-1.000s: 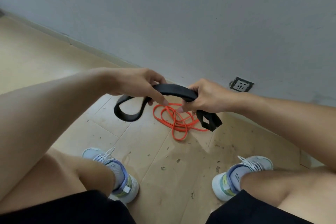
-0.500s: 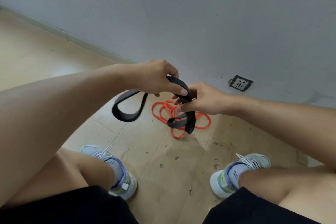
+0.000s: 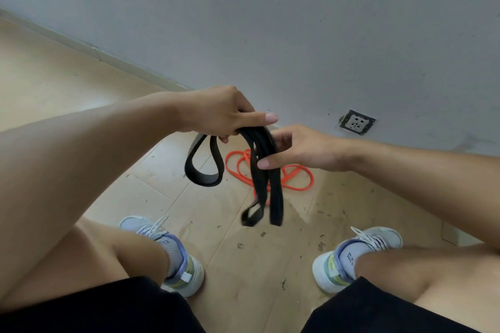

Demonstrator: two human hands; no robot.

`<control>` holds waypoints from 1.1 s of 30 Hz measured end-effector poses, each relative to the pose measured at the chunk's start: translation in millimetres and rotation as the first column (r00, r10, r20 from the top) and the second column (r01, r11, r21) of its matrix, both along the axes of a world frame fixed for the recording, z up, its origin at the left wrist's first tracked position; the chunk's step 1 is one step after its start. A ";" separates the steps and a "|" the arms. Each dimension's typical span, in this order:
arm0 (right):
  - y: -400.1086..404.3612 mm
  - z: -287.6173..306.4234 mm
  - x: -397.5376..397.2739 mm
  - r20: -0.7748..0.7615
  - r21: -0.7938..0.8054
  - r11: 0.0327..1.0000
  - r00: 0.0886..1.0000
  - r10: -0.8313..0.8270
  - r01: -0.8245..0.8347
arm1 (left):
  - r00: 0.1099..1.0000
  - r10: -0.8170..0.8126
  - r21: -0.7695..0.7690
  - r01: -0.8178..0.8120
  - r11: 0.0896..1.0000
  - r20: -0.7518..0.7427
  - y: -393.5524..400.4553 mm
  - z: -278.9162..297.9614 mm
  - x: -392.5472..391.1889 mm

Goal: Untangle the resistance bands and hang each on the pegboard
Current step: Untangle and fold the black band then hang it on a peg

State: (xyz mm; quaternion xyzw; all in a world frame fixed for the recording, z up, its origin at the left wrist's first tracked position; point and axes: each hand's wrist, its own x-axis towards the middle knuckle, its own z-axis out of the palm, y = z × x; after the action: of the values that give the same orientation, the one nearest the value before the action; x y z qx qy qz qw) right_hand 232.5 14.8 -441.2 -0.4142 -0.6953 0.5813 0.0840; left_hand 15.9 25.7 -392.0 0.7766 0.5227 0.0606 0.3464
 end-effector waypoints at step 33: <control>15.5 -57.5 26.5 0.541 0.071 0.997 0.841 -0.003 -0.042 | 0.854 0.415 -0.055 -0.420 0.906 0.315 2.5 2.6 -9.8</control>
State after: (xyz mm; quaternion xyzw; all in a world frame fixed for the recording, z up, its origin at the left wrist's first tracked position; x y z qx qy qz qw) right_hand 259.0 30.3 -498.6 -0.5505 -0.7177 0.4134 -0.1048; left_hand 6.1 28.2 -389.4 0.6273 0.6148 0.2633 0.3989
